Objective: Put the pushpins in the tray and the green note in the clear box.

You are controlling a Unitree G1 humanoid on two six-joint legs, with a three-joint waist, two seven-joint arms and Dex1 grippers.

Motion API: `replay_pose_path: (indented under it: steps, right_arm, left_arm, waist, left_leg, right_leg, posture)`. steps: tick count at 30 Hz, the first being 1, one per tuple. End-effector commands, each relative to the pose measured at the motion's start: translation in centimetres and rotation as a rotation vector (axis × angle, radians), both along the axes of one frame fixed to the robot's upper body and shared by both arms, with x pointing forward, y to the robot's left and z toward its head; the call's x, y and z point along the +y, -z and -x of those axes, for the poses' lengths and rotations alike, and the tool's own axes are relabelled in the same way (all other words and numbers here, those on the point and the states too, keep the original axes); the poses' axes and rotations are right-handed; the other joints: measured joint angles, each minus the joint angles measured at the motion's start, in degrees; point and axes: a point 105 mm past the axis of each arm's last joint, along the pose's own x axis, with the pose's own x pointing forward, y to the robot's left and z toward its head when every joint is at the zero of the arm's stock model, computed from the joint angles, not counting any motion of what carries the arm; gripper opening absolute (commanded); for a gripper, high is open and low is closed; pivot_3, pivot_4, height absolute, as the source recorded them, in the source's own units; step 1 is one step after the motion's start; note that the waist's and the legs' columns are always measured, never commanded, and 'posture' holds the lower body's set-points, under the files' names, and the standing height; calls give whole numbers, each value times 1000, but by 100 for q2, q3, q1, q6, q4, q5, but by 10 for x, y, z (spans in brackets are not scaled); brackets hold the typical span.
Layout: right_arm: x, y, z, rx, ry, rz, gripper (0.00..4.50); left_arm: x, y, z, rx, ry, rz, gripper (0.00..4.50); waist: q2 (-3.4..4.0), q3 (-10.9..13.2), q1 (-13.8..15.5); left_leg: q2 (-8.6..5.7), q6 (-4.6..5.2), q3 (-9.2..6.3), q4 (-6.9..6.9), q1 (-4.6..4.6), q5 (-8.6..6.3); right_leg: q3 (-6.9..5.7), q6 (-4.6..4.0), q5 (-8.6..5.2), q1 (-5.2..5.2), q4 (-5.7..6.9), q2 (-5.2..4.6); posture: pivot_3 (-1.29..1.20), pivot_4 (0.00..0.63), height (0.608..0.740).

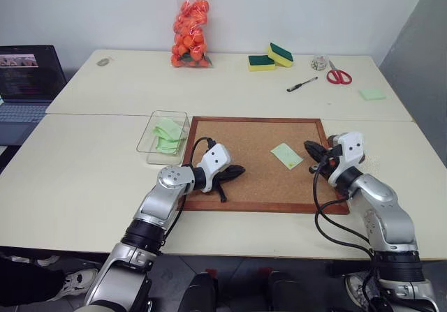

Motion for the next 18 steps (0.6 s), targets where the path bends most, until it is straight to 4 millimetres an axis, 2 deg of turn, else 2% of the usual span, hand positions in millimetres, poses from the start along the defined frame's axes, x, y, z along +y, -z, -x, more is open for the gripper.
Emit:
replay_pose_path:
  steps: [1,5,9,18]
  right_arm:
    - [-40,-18,-12,-59,164,72,14]
    - [-70,-10,-24,-3,285,67,14]
    - [-94,-12,-37,9,374,86,14]
    - [-111,-4,-52,67,422,106,14]
  left_arm:
    - [-3,17,9,50,23,-31,0]
    - [-5,16,10,50,28,-28,0]
    - [-6,16,10,49,31,-28,0]
    - [-7,16,9,48,31,-27,0]
  waist:
    - [0,0,0]
    - [0,0,4]
    - [1,-1,-1]
    - [2,-1,4]
  left_leg:
    - [0,0,0,0,0,0]
    - [-1,0,2,0,1,0]
    - [-2,0,6,1,2,0]
    - [-3,0,6,1,1,0]
  right_leg:
    - [1,0,0,0,0,0]
    - [1,0,0,1,0,-1]
    - [6,0,0,1,1,-1]
    - [5,0,0,1,1,-2]
  posture:
    - [0,150,740]
    - [0,150,740]
    - [0,150,740]
    - [0,150,740]
